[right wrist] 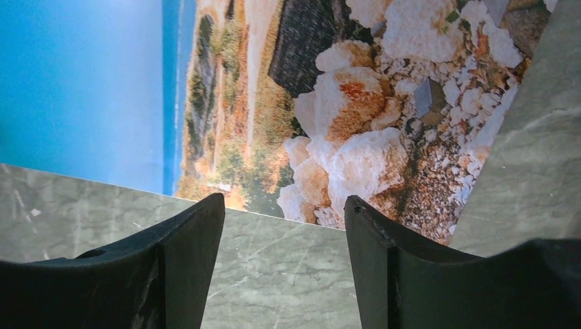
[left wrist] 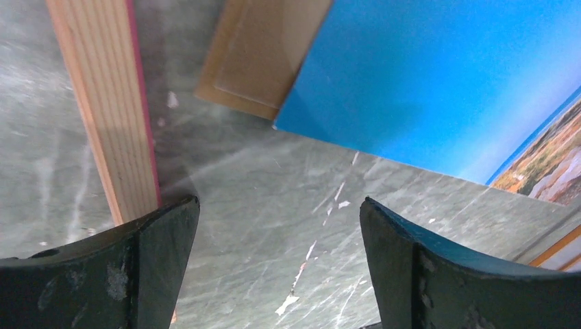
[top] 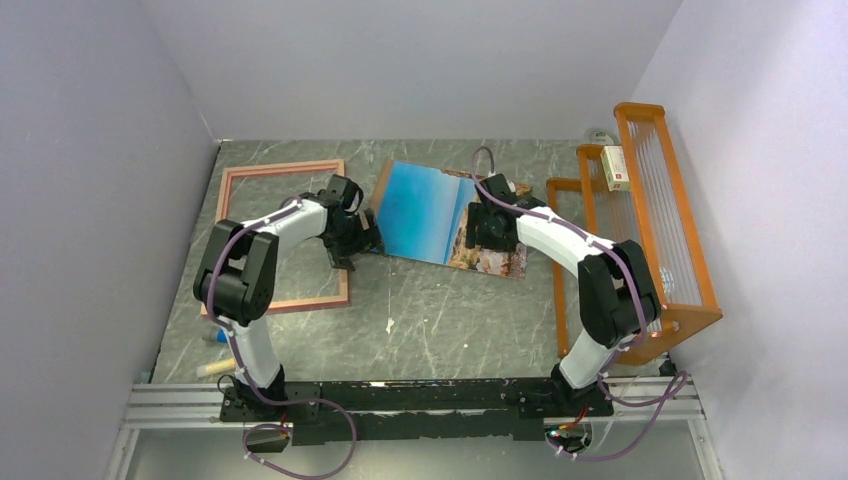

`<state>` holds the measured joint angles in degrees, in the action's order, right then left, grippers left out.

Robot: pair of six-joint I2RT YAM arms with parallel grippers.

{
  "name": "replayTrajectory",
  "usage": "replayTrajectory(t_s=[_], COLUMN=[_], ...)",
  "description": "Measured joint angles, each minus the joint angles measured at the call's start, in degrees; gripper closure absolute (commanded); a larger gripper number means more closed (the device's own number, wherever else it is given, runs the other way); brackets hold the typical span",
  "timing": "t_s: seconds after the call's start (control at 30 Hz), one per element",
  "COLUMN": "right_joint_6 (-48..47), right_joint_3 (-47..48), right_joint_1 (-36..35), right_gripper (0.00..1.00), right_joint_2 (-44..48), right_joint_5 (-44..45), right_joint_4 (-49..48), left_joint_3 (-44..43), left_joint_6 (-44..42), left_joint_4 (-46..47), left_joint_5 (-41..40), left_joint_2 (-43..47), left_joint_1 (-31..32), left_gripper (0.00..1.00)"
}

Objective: Put the photo into the frame
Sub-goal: Move the photo frame to the center of the board, then adjust the photo frame item at the center of the board.

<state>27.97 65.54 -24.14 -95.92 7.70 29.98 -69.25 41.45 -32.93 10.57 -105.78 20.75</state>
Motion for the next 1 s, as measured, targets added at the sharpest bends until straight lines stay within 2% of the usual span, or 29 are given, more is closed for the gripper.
replayTrajectory(t_s=[0.2, 0.43, 0.8, 1.0], right_joint_6=[-0.1, 0.1, 0.1, 0.1], right_joint_3=[0.0, 0.0, -0.2, -1.8], right_joint_1=[-0.2, 0.3, 2.4, 4.6], right_gripper=[0.3, 0.3, 0.28, 0.28], right_joint_2=[-1.2, -3.8, -4.6, -4.6], right_joint_5=[2.3, 5.8, 7.3, 6.6], right_joint_4=[1.3, 2.5, 3.0, 2.9], left_joint_3=[-3.1, -8.8, -10.9, -11.8], left_joint_6=[-2.1, -4.4, -4.9, -6.0], left_joint_4=[0.2, 2.9, 4.2, 4.2], left_joint_5=[1.4, 3.1, 3.7, 3.5], left_joint_2=[-0.1, -0.3, -7.7, -8.8], left_joint_1=[-3.2, -4.4, -4.5, -4.5], left_gripper=[0.16, 0.31, 0.24, 0.21])
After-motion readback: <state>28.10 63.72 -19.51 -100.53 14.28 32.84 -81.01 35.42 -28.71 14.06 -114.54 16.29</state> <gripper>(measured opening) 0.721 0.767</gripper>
